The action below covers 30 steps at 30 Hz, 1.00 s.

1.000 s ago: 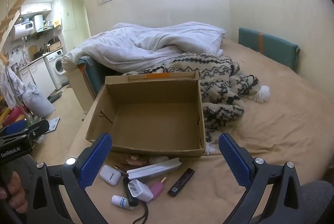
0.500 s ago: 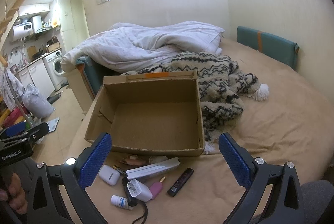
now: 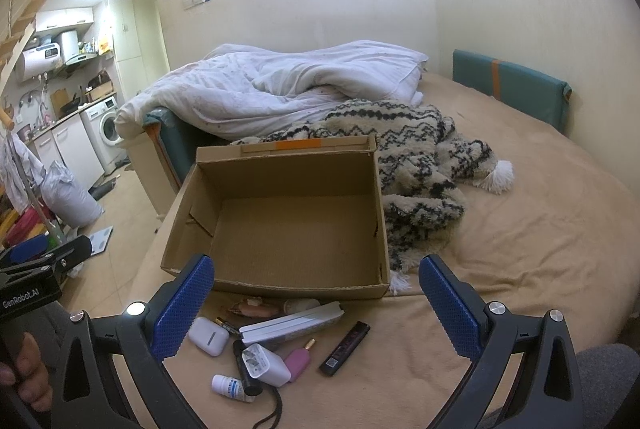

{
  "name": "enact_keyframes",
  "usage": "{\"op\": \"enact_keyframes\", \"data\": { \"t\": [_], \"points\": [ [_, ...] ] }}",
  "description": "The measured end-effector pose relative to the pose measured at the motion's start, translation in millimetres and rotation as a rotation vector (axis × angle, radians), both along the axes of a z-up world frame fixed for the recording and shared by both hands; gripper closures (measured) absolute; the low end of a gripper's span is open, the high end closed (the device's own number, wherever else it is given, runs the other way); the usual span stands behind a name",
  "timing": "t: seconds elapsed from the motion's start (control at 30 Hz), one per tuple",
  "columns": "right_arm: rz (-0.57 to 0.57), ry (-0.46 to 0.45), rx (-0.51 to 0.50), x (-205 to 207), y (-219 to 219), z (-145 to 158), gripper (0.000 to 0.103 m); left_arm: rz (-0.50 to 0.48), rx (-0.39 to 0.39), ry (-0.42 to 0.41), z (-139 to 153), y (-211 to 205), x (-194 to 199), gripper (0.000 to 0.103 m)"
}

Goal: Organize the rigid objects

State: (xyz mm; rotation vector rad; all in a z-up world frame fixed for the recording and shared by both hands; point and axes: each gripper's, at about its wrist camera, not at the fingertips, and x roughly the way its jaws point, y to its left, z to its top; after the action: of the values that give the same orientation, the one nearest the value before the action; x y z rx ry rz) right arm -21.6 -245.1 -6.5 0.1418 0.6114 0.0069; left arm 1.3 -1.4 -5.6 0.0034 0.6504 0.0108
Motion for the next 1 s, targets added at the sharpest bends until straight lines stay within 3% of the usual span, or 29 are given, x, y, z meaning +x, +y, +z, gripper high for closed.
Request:
{"op": "enact_keyframes", "data": {
  "t": [1.0],
  "points": [
    [-0.001,-0.001,-0.001,0.1,-0.3,0.3,0.000,0.002,-0.001,0.004,-1.8,0.2,1.2,0.000]
  ]
}}
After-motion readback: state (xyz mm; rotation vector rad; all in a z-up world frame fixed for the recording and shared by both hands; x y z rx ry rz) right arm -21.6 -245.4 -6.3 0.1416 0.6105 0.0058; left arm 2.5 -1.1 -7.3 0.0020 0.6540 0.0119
